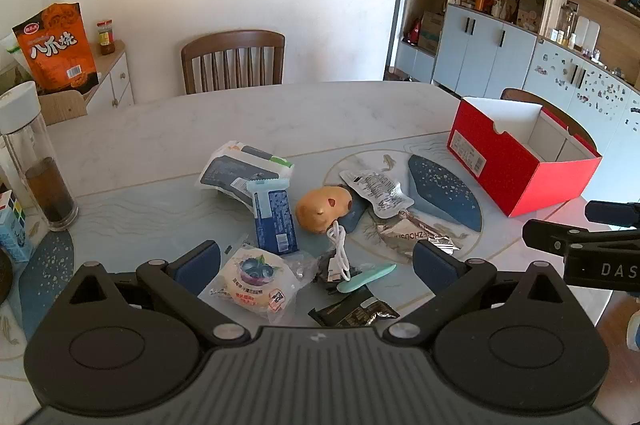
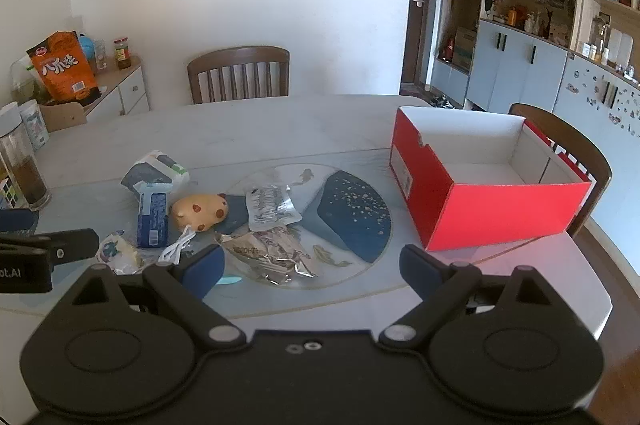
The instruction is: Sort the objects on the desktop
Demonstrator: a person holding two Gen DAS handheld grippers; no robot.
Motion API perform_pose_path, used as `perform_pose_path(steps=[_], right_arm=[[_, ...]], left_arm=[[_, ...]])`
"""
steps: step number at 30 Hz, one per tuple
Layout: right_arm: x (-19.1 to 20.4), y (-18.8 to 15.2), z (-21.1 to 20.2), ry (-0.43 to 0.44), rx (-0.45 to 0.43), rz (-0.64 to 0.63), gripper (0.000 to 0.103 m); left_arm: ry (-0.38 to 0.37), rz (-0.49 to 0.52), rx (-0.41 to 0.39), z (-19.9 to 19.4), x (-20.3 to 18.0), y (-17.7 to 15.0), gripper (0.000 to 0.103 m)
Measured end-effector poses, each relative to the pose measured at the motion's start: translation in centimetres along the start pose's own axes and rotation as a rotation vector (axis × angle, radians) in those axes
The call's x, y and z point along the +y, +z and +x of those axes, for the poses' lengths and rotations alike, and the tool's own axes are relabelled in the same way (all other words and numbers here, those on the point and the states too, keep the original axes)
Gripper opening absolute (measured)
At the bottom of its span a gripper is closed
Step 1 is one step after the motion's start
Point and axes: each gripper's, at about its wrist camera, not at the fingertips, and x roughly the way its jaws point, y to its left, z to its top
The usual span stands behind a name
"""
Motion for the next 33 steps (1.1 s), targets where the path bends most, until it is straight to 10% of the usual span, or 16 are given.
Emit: perform_pose_path(steps=[33], right_arm=[[2.1, 0.0, 9.7, 0.075, 0.075, -0.078, 0.090]], left_arm=[[0.108, -0.030, 0.079, 8.1, 3.5, -1.6, 0.102]])
